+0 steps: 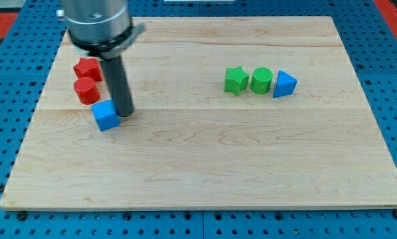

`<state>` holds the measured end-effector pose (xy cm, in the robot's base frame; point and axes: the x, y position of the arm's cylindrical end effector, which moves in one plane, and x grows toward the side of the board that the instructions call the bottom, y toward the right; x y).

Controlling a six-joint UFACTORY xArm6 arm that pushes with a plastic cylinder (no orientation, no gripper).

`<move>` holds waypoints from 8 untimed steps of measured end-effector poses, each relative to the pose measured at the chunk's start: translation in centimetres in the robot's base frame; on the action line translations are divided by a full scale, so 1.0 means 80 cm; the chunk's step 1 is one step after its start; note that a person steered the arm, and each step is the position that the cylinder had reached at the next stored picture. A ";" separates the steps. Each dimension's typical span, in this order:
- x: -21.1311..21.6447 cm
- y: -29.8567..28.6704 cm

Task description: Slide the blue cube below the red circle

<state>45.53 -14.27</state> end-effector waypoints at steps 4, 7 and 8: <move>0.023 -0.066; 0.072 -0.201; 0.029 -0.171</move>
